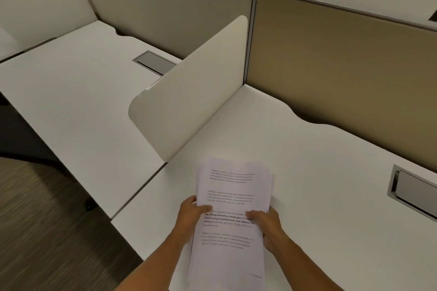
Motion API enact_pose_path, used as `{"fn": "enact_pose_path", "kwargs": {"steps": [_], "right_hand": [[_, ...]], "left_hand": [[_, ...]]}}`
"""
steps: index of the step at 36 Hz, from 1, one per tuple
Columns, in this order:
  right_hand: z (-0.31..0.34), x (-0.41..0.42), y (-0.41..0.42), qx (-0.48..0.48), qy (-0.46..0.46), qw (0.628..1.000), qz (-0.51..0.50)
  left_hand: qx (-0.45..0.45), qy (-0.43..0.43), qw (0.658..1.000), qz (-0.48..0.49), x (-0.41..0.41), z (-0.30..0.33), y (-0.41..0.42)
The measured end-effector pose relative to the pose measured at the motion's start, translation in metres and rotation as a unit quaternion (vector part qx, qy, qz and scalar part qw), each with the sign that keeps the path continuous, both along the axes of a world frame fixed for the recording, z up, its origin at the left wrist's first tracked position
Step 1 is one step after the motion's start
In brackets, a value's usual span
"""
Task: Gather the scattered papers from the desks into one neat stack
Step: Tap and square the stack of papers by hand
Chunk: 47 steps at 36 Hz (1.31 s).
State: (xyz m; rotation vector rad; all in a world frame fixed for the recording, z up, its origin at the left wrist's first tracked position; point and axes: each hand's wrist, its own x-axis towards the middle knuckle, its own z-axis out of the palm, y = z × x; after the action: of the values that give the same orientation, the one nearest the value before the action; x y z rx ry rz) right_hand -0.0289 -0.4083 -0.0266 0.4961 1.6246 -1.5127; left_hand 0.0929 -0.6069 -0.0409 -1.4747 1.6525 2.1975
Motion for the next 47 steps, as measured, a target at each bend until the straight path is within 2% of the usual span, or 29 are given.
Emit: {"fn": "enact_pose_path", "kwargs": {"steps": [5,11,15,21,29,35,42,47], "right_hand": [[0.021,-0.005,0.033,0.003,0.067,0.998,-0.002],[0.064,-0.009,0.099,-0.010,0.165,0.986,-0.017],[0.090,-0.005,0.158,-0.006,0.227,0.971,-0.073],[0.106,0.018,0.233,-0.010,0.273,0.949,-0.160],[0.098,0.063,0.318,0.032,0.293,0.936,-0.192],[0.097,0.081,0.365,0.050,0.298,0.932,-0.201],[0.085,0.101,0.397,0.053,0.292,0.944,-0.147],[0.095,0.104,0.405,0.046,0.307,0.937,-0.161]], "left_hand": [[0.028,0.072,0.995,-0.062,-0.006,0.023,0.007],[0.022,0.151,0.976,-0.155,-0.033,0.064,0.044],[-0.002,0.178,0.963,-0.203,-0.057,0.091,0.092],[-0.040,0.208,0.941,-0.263,-0.073,0.121,0.170],[-0.062,0.192,0.921,-0.333,-0.060,0.126,0.253],[-0.075,0.186,0.915,-0.349,-0.044,0.126,0.300],[-0.107,0.171,0.913,-0.356,-0.021,0.114,0.329],[-0.147,0.184,0.901,-0.363,-0.017,0.118,0.340]]}}
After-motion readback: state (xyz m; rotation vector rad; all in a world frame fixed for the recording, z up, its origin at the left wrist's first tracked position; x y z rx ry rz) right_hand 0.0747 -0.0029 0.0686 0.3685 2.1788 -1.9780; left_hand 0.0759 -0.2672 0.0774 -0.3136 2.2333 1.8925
